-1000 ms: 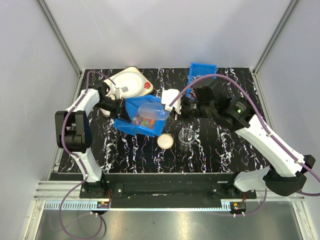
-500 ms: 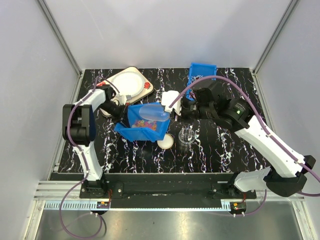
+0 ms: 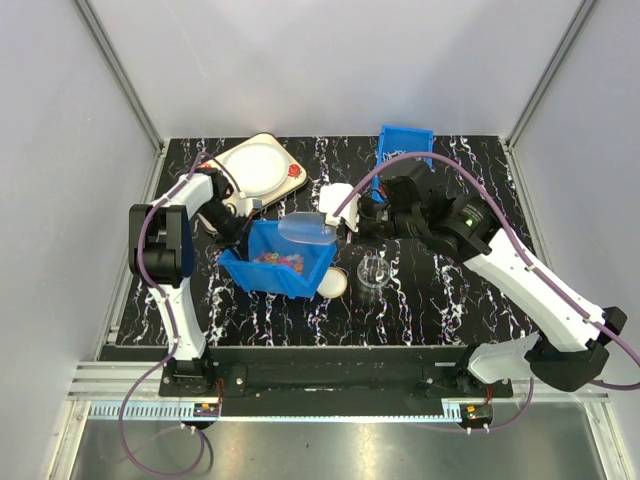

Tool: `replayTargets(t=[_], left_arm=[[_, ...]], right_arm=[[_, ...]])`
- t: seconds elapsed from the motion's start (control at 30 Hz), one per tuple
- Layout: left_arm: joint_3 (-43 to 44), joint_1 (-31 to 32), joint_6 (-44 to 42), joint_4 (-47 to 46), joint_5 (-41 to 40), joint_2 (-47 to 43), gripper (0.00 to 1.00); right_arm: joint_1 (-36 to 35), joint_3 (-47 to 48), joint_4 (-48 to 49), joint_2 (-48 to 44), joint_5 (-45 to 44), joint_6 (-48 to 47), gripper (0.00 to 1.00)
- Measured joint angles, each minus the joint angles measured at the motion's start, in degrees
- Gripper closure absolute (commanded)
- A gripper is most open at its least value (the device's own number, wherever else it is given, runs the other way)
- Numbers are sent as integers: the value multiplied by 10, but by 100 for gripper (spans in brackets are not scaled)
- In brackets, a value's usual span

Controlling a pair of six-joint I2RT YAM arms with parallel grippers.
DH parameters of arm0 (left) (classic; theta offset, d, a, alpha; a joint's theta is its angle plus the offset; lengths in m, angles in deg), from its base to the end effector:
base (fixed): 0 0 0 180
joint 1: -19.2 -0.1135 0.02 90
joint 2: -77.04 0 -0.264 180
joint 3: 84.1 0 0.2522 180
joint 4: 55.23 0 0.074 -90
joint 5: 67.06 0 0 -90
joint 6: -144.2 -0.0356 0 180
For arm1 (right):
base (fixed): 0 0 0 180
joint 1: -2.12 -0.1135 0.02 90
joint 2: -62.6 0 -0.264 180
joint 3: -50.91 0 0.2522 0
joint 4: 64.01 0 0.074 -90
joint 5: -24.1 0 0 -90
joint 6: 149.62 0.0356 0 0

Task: Pack the candies
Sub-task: Scoop the fake candies from the storage box.

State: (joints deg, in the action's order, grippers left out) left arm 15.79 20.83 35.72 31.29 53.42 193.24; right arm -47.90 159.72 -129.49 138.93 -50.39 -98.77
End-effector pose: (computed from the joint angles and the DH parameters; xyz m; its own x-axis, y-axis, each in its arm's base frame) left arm 0.3547 -0.0282 0.1775 -0.9523 0.3004 0.0538 0.2254 0.8113 -0.5395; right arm 0.1605 0.2063 0.4465 0.2858 -0.6060 -0.7423 -0.9053 0.0834 -0.4166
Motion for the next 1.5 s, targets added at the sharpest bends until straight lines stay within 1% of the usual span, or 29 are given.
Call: replayTargets(t=[0.13, 0.37, 0.53, 0.6, 0.7, 0.83, 0.93, 1.03, 1.13, 1.2, 1.33, 1.5], left_arm=[[5, 1, -8, 11, -33, -1, 100], [54, 18, -5, 14, -170, -1, 100], [62, 33, 2, 13, -241, -5, 100], [59, 37, 0, 12, -258, -7, 100], [29, 47, -10, 2, -272, -27, 100], [21, 54, -25, 26, -289, -34, 100], [35, 55, -27, 36, -285, -33, 100], [88, 53, -26, 45, -271, -33, 100], [154, 51, -19, 31, -238, -33, 100], [183, 49, -9, 16, -198, -34, 100], [181, 51, 5, 13, -125, -34, 100], [144, 57, 25, 1, -60, -38, 100]], right_arm=[[0, 0, 0, 13, 0, 0, 100], [0, 0, 0, 22, 0, 0, 100], [0, -2, 1, 22, 0, 0, 100], [0, -4, 1, 22, 0, 0, 100], [0, -6, 1, 22, 0, 0, 100], [0, -9, 3, 22, 1, 0, 100], [0, -13, 9, 21, 2, 0, 100], [0, -17, 11, 20, 2, 0, 100], [0, -22, 11, 21, 1, 0, 100], [-1, -23, 11, 21, -1, -3, 100], [-5, -32, 13, 21, -23, -17, 100], [-7, -36, 12, 38, -89, -42, 100]])
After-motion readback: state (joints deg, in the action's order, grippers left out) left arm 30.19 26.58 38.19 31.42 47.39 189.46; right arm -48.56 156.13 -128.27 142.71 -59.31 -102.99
